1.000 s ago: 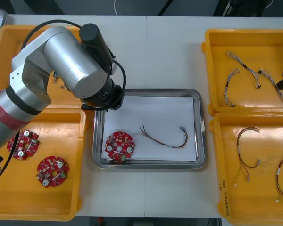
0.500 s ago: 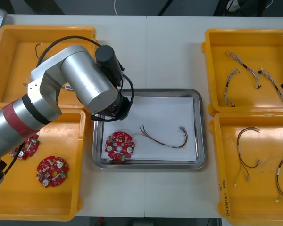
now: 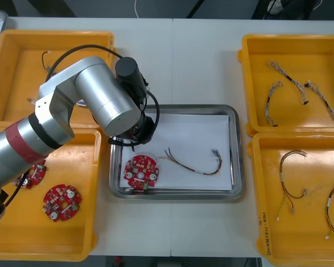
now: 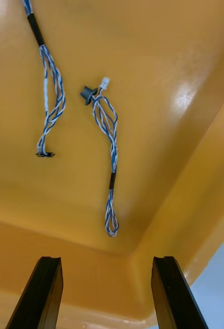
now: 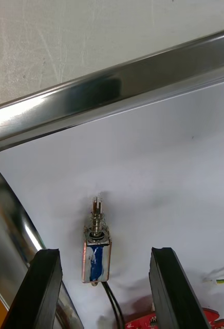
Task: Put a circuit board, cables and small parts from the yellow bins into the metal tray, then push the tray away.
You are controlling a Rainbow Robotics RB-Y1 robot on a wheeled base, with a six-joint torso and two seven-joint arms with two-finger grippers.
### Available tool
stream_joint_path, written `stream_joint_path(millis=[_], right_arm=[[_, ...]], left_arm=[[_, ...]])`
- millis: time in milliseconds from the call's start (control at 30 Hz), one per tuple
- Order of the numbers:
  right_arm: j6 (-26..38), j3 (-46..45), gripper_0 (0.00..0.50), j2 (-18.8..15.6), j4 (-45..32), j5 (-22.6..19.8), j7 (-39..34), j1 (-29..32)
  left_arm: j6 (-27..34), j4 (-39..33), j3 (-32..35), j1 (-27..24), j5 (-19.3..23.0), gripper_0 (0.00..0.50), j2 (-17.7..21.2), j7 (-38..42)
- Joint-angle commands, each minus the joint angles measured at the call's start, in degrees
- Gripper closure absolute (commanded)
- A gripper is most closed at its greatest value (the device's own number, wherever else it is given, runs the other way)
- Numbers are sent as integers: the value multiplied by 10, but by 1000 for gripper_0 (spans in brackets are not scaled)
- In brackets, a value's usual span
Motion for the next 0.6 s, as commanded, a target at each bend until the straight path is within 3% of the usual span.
stream_joint_path(millis=[33, 200, 333, 600], right_arm=[[-36, -11, 0, -18, 20, -13, 8, -24], [-82, -11, 0, -12, 60, -20, 9, -24], [-120, -7, 0, -7, 112, -53, 11, -24], [-146, 8, 0, 3, 138, -48, 8, -23]], left_arm=[[-3, -7, -7, -2, -6, 0, -11, 3], [31, -35, 14, -2, -5, 0, -11, 4], [75, -68, 50, -2, -2, 0, -11, 7], [145, -126, 120, -2, 6, 0, -10, 7]])
